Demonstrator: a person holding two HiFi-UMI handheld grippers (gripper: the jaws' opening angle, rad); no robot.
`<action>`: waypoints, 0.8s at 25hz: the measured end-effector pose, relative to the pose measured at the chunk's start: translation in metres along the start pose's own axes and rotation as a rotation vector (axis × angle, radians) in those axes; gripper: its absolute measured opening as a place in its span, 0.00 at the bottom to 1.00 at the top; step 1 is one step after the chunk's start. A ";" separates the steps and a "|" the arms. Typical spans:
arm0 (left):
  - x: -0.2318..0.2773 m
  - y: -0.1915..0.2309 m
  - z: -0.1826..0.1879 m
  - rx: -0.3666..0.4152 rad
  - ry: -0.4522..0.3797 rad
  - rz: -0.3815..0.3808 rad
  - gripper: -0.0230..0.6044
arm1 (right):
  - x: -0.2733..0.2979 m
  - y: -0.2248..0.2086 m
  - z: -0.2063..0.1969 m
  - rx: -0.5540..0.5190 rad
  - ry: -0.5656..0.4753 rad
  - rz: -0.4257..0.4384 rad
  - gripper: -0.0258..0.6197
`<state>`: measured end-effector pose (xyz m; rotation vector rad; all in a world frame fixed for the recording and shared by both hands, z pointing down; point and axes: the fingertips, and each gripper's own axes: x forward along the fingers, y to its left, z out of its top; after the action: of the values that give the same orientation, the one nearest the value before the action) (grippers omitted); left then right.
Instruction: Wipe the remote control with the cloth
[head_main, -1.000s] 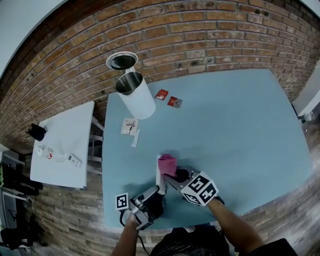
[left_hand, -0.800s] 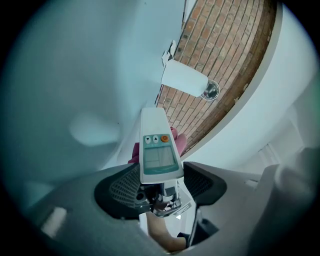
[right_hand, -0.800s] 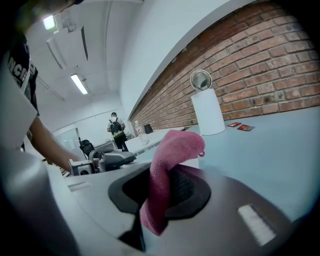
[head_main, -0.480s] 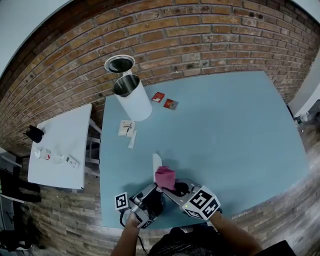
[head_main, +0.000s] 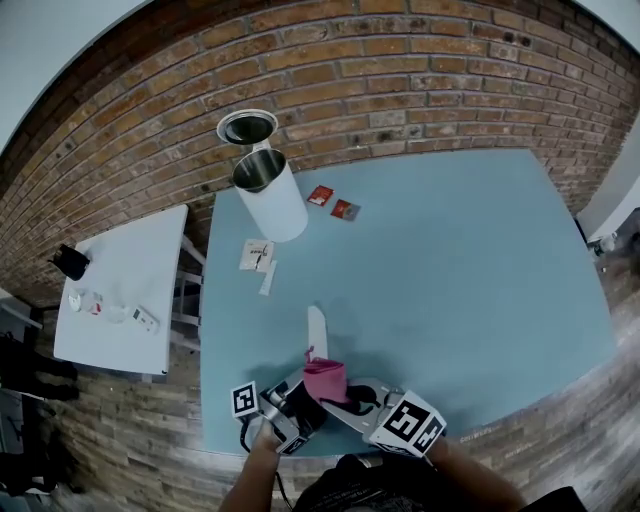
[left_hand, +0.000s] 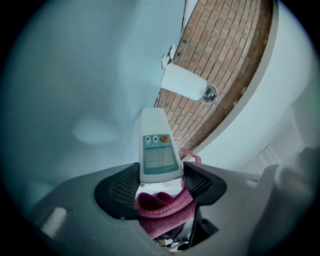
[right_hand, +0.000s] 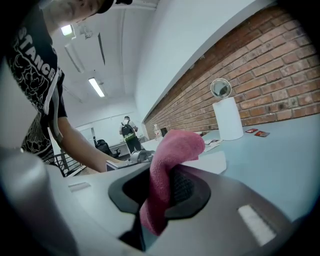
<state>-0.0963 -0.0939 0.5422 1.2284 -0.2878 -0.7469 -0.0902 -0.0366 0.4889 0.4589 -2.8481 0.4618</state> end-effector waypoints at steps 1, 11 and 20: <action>0.000 0.000 0.000 -0.001 -0.002 0.000 0.46 | 0.004 0.001 -0.002 0.004 0.019 0.004 0.16; 0.000 0.000 0.000 0.006 -0.010 0.009 0.46 | 0.016 -0.008 -0.037 0.158 0.278 -0.028 0.16; -0.003 0.003 -0.001 0.061 0.002 0.052 0.46 | 0.002 -0.006 -0.050 0.211 0.281 -0.023 0.16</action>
<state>-0.0967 -0.0911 0.5452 1.2743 -0.3418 -0.6959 -0.0816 -0.0252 0.5375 0.4244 -2.5338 0.7622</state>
